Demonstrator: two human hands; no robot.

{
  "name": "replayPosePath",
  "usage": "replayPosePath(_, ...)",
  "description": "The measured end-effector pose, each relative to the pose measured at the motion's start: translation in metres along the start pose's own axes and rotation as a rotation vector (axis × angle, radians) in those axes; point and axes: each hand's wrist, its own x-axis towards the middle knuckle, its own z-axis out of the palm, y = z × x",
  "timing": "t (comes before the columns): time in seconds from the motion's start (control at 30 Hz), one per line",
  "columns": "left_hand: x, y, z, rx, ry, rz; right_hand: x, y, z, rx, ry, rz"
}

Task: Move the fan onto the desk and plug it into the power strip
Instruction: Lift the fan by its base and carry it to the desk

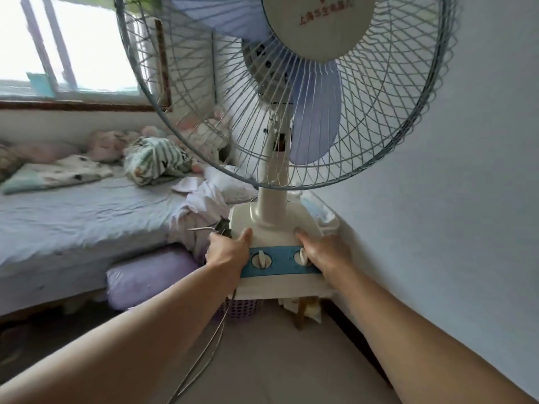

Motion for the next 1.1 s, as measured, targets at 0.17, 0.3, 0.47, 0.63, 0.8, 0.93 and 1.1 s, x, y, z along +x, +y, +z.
replayPosePath(0.17,0.011,-0.019,-0.102,0.012,0.203,-0.038,-0.035,-0.064,0.068,0.027,-0.15,-0.117)
replayPosePath(0.3,0.016,-0.034,-0.155,0.022,0.25,-0.049,-0.055,-0.096,0.107,0.02,-0.187,-0.168)
replayPosePath(0.47,0.022,-0.067,-0.252,-0.057,0.368,-0.081,-0.11,-0.153,0.173,-0.04,-0.31,-0.255)
replayPosePath(0.63,0.017,-0.102,-0.355,-0.047,0.495,-0.124,-0.173,-0.202,0.249,-0.055,-0.412,-0.341)
replayPosePath(0.8,0.007,-0.13,-0.448,-0.038,0.633,-0.171,-0.235,-0.251,0.318,-0.015,-0.496,-0.407)
replayPosePath(0.93,0.005,-0.153,-0.512,-0.046,0.723,-0.209,-0.277,-0.285,0.363,-0.016,-0.569,-0.482)
replayPosePath(1.1,-0.004,-0.17,-0.576,-0.216,0.864,-0.208,-0.322,-0.329,0.422,-0.016,-0.696,-0.547)
